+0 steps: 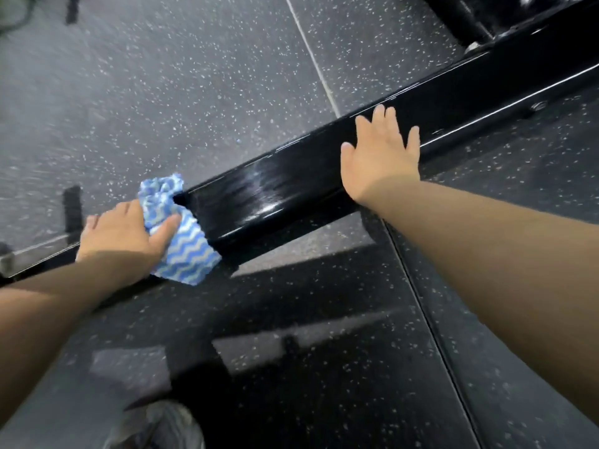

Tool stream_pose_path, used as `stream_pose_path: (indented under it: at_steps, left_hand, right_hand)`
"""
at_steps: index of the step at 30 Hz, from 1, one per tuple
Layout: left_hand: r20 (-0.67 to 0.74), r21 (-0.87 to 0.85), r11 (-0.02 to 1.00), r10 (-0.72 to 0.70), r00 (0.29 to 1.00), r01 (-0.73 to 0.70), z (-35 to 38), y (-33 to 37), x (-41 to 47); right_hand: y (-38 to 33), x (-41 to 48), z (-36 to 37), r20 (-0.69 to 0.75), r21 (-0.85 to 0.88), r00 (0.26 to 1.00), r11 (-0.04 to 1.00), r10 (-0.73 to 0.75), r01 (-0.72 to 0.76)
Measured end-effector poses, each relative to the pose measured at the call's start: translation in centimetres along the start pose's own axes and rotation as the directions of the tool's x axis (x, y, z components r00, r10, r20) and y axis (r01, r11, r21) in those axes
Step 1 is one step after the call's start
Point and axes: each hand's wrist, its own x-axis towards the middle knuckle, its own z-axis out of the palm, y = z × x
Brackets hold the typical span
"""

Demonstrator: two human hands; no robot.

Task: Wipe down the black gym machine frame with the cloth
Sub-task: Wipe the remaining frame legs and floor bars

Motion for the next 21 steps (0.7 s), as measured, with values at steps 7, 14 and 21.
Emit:
stream_pose_path:
  at_steps: [7,14,21]
  left_hand:
    - [0.125,-0.193,0.98,-0.032,0.992,0.056,-1.3,7.2,6.2]
    - [-0.07,-0.239,0.947,0.203,0.977,-0.214,-1.1,9.3,4.5]
    - [0.018,-0.052,0.976,-0.209,0.978,0.21,1.9,-5.8,1.3]
  right_hand:
    - [-1.4,-0.3,2.1,0.026,-0.124,0.979,0.971,-0.2,0.202]
    - [-1.4,-0.7,2.3,0.031,-0.174,0.982,0.967,-0.184,0.187]
    - [-8.7,-0.9,2.9,0.124,-0.123,0.93,0.925,-0.346,0.361]
